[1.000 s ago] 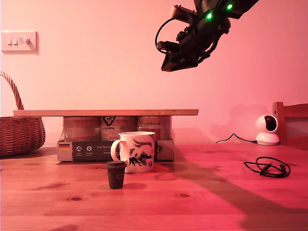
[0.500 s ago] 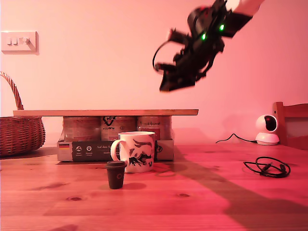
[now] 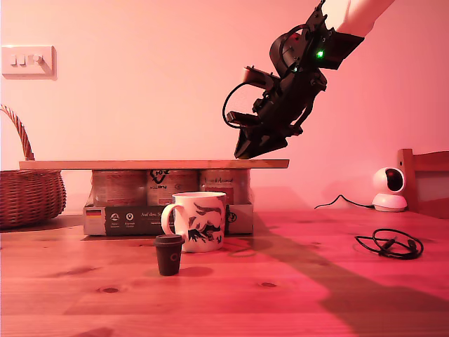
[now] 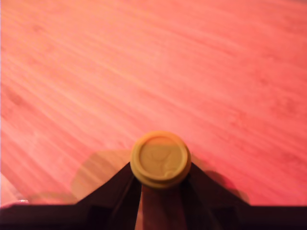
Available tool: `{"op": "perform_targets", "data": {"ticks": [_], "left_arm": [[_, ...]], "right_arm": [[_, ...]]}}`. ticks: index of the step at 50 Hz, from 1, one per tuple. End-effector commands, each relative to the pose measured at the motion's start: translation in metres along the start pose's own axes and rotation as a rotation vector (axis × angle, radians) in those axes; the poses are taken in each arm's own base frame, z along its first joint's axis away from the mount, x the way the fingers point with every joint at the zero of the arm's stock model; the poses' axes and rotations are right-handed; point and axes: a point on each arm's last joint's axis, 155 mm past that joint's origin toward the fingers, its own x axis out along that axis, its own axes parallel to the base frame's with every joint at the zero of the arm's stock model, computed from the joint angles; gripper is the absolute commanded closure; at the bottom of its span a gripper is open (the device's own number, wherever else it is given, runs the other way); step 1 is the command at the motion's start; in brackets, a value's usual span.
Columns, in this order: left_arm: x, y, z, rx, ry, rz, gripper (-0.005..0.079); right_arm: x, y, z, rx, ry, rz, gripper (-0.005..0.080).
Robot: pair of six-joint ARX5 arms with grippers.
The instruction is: Pick up the green coffee capsule and place it on the shelf behind you
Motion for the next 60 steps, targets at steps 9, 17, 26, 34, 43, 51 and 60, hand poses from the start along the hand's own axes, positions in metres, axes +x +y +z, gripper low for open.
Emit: {"op": "perform_targets", "data": {"ticks": [9, 17, 26, 34, 43, 51, 60], "left_arm": [[-0.001, -0.002, 0.002, 0.010, -0.006, -0.006, 0.0764], [-0.001, -0.002, 0.002, 0.010, -0.005, -0.006, 0.0764], [-0.001, -0.002, 0.002, 0.010, -0.005, -0.006, 0.0764], [-0.001, -0.002, 0.002, 0.010, -0.005, -0.006, 0.0764], [-0.001, -0.002, 0.002, 0.011, -0.006, -0.006, 0.0764], [-0.001, -0.002, 0.002, 0.010, -0.006, -0.006, 0.0764], [-0.001, -0.002, 0.002, 0.010, -0.006, -0.006, 0.0764]], "right_arm": [[0.009, 0.007, -0.014, -0.018, 0.039, 0.016, 0.0516], [0.009, 0.009, -0.014, -0.021, 0.039, 0.017, 0.0378], [0.009, 0.014, -0.012, -0.027, 0.041, 0.019, 0.0362], [0.004, 0.013, -0.001, -0.034, 0.039, -0.003, 0.0361], [-0.011, 0.018, 0.014, -0.055, 0.059, 0.006, 0.0361], [-0.025, 0.024, 0.016, -0.053, 0.095, 0.022, 0.0336], [-0.046, 0.043, 0.020, -0.050, 0.113, 0.084, 0.0324]]}}
